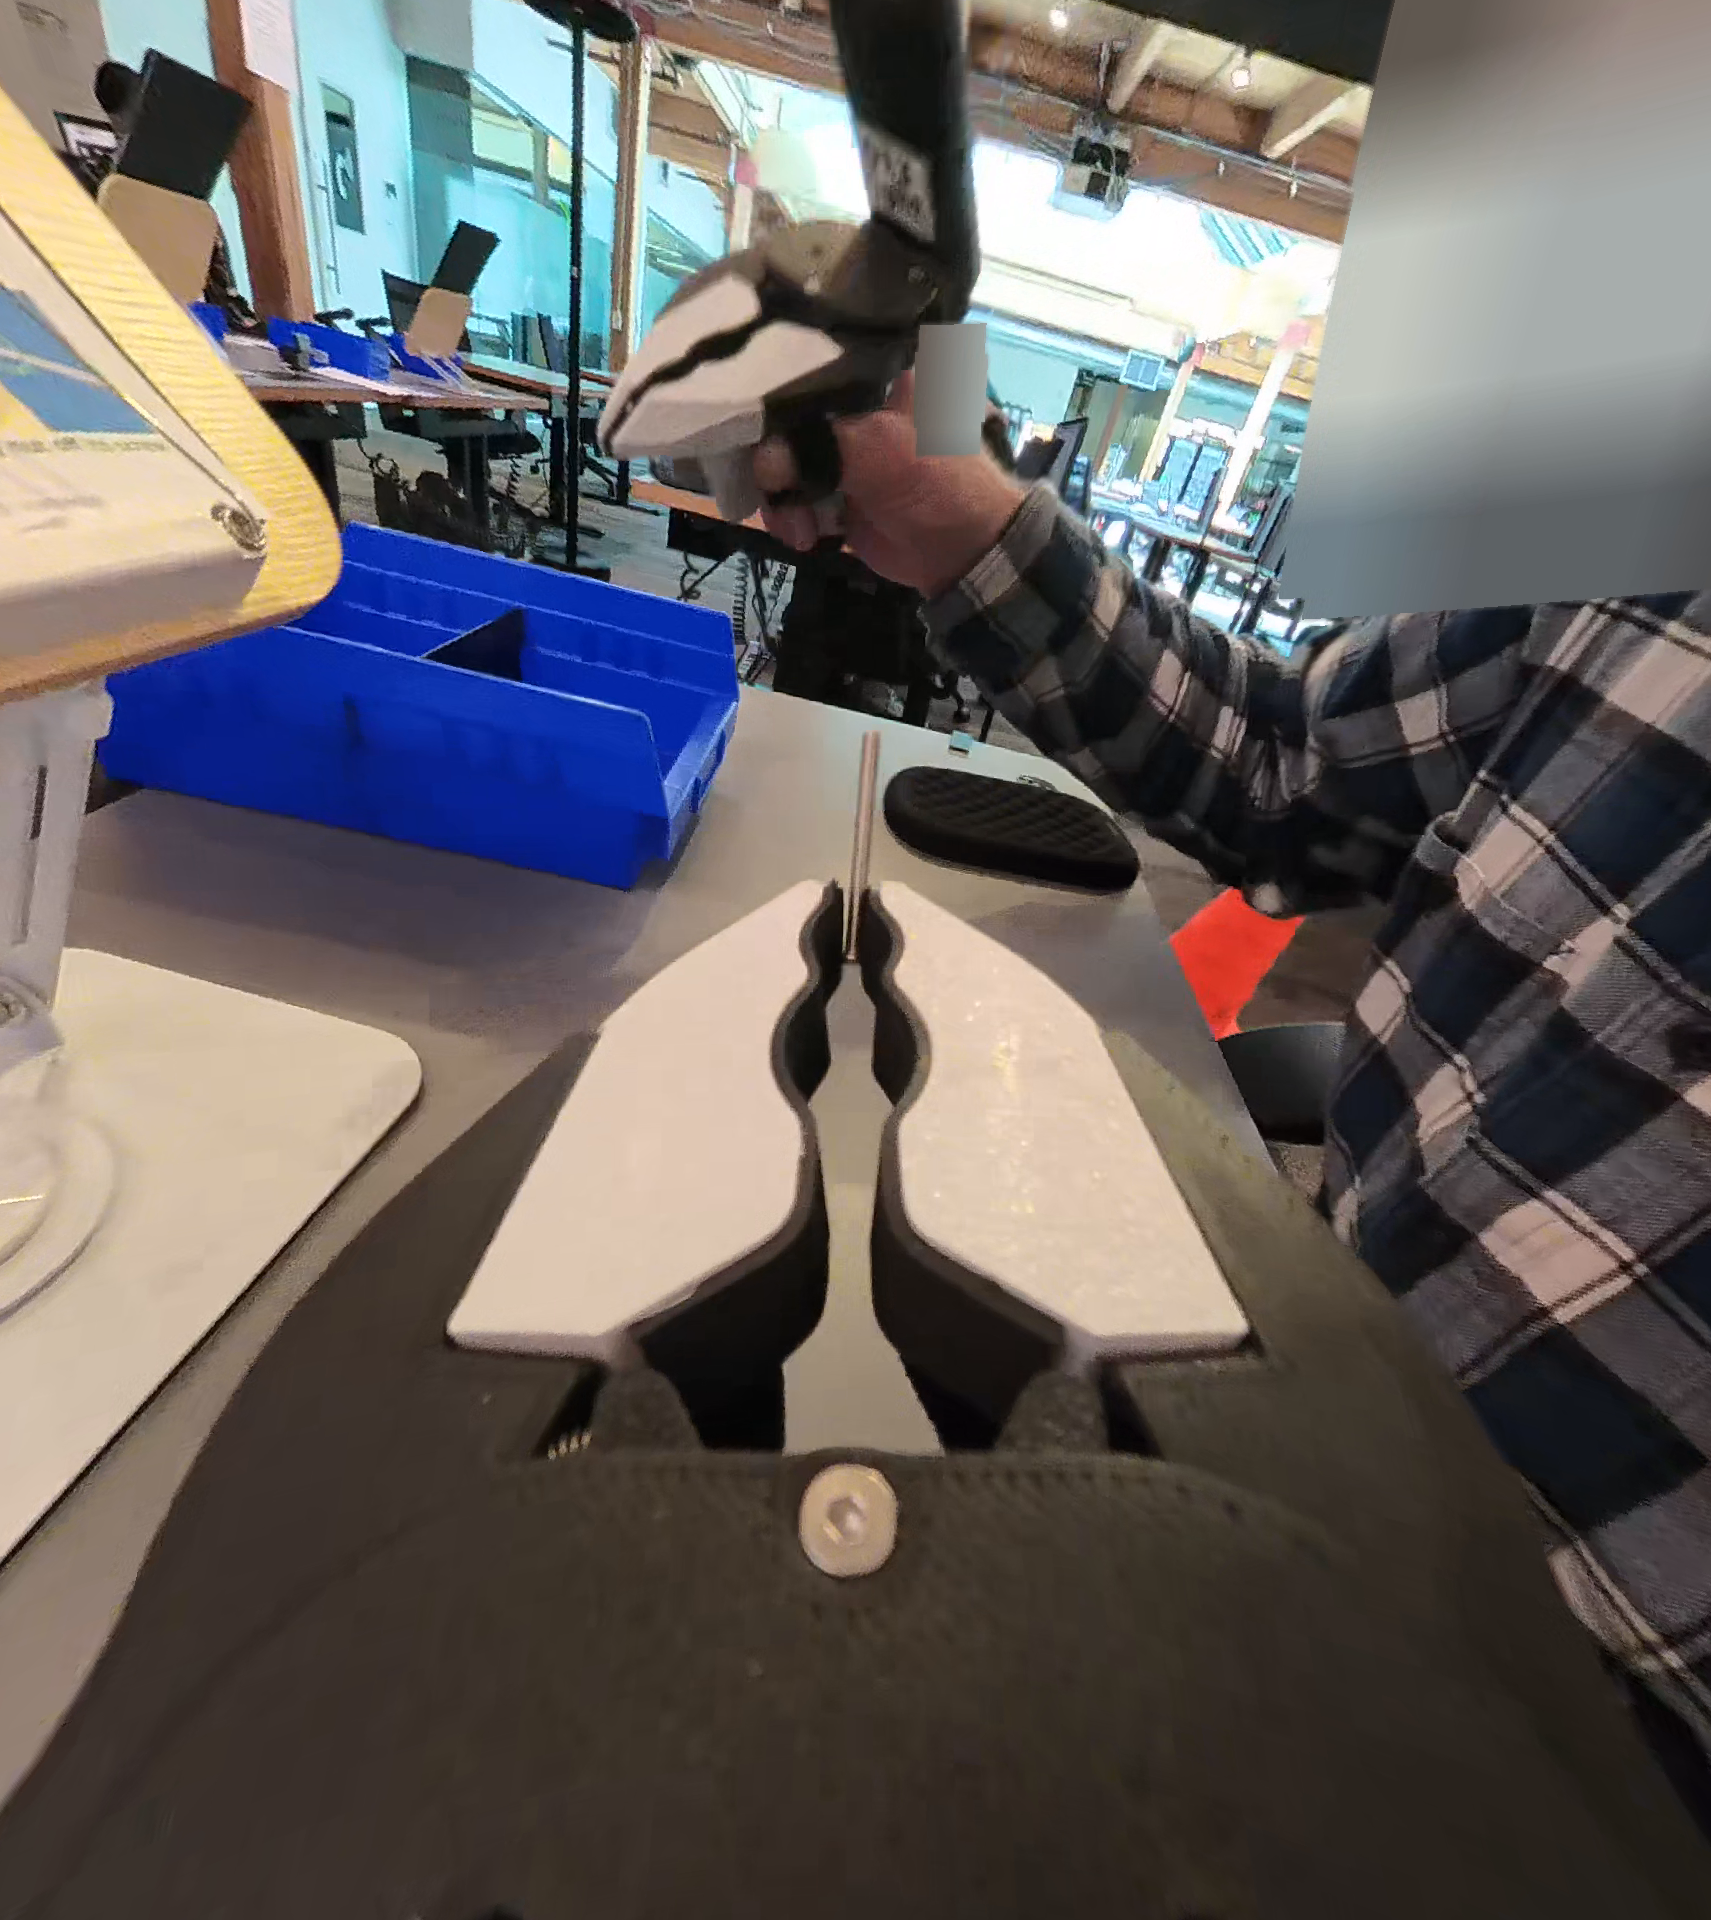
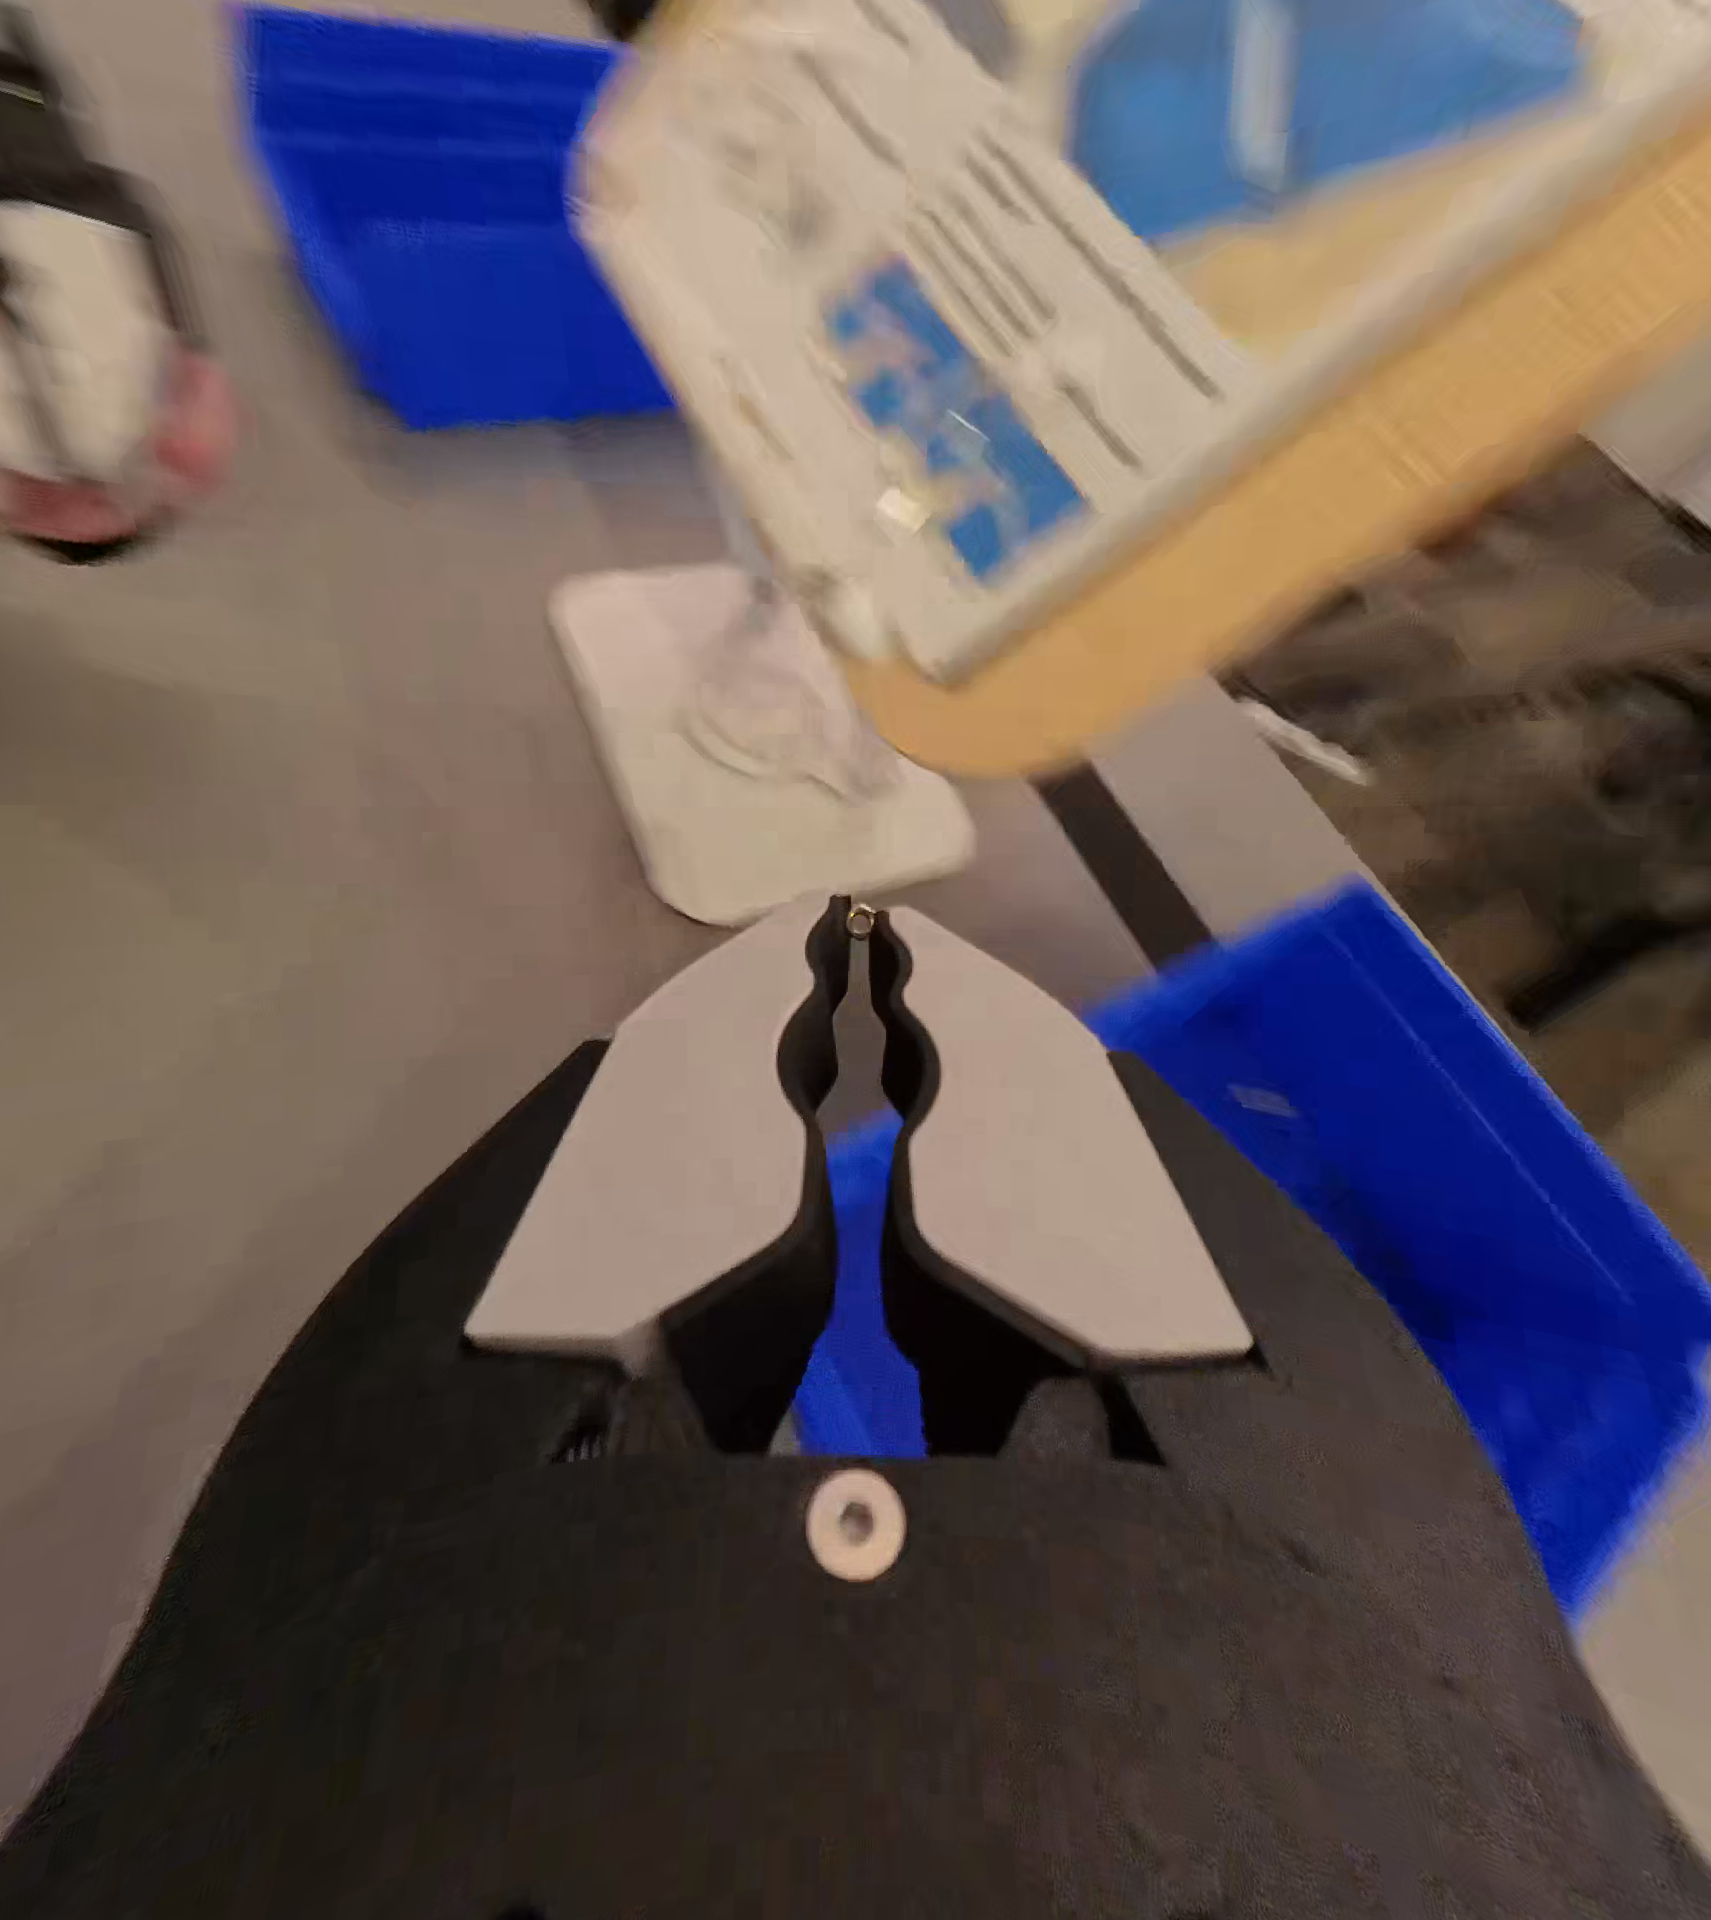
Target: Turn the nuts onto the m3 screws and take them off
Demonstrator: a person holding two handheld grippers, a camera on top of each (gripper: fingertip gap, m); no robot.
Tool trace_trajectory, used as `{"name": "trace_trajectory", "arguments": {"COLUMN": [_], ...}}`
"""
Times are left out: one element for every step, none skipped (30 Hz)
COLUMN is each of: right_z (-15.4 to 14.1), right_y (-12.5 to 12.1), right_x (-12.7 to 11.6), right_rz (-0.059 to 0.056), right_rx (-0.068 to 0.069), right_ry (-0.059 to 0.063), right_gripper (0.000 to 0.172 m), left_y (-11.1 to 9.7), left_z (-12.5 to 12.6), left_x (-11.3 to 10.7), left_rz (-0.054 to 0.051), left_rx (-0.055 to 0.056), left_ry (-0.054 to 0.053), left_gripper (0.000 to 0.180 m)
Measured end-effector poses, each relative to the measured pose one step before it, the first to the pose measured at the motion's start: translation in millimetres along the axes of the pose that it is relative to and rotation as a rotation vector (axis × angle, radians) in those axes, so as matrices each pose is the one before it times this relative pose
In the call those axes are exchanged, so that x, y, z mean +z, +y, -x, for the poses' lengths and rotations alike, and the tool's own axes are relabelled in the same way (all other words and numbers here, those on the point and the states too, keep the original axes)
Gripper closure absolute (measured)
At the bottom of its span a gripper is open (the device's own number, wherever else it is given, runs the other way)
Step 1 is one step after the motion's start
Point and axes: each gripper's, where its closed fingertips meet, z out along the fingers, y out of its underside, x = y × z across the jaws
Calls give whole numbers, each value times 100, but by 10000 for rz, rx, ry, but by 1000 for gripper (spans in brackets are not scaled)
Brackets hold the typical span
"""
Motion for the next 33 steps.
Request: {"name": "trace_trajectory", "arguments": {"right_z": [-1634,-1147,-1042,-719,-367,-309,-193,-327,-447,-205,-117,-20,444,1140,2092,2983,3364,3334,2859,2302,1775,1185,800,557,406,347,312,304,304,221,145,62,-141], "right_y": [2276,2216,1931,1917,1716,1161,1060,1116,633,-11,-391,-729,-1114,-1591,-2236,-2573,-2337,-1775,-1361,-947,-411,-185,-231,-253,-43,254,284,206,105,-38,-8,-11,-375], "right_x": [43,451,703,926,1059,1006,946,859,546,9,-552,-1039,-1395,-1602,-1564,-1076,-233,537,990,1225,1313,1165,898,616,500,528,503,413,290,139,21,-118,-385], "right_rz": [530,616,505,592,583,301,322,516,309,-86,-269,-403,-564,-768,-1093,-1249,-1101,-865,-778,-700,-455,-367,-442,-426,-226,30,33,-18,-33,-54,84,210,74], "right_rx": [475,517,341,247,323,255,167,255,190,-10,-53,-132,-206,-184,-238,-253,-193,-130,-43,24,117,231,271,190,133,180,129,63,81,-4,-113,-98,-133], "right_ry": [284,29,94,0,-160,-126,-138,-33,143,152,231,330,192,-59,-385,-709,-865,-930,-818,-678,-610,-470,-393,-322,-248,-233,-175,-155,-153,-42,30,28,114], "right_gripper": [167,167,167,167,167,167,166,161,138,124,122,122,124,127,131,137,141,142,144,148,150,148,146,145,147,148,148,153,167,169,169,169,169], "left_y": [185,159,162,169,133,47,7,-16,48,30,33,-56,-159,-262,-268,-240,-289,-352,-361,-221,-186,-146,-14,91,87,75,61,105,155,-121,-39,-104,-187], "left_z": [243,-15,-45,-29,-120,-86,-2,-6,73,73,-5,-7,-59,-214,-179,-55,-254,-362,-241,-269,-275,-240,-322,-263,-327,-355,-262,-261,-188,-121,-202,-23,102], "left_x": [314,368,366,386,292,231,213,180,253,289,331,335,342,361,408,428,451,455,457,485,414,341,290,228,162,127,120,124,107,-34,-23,-13,-71], "left_rz": [3,28,94,125,56,20,11,-14,-21,0,21,-15,-76,-157,-191,-188,-216,-269,-298,-197,-179,-139,-30,31,20,-7,-22,6,13,-167,-72,-50,-29], "left_rx": [2,-3,29,77,42,19,53,7,-12,61,67,132,69,-47,-67,-77,-169,-230,-160,-161,-126,-92,-79,13,24,-33,-11,3,-52,-76,-9,38,-28], "left_ry": [-21,19,-17,-53,-14,-11,-64,-38,-50,-83,-59,-109,-47,103,91,39,247,351,220,238,200,137,145,48,64,110,56,85,82,85,107,-59,-116], "left_gripper": [177,177,177,177,177,177,177,177,177,177,177,177,177,177,177,177,177,177,177,177,177,177,177,177,177,177,177,177,177,177,177,177,175]}}
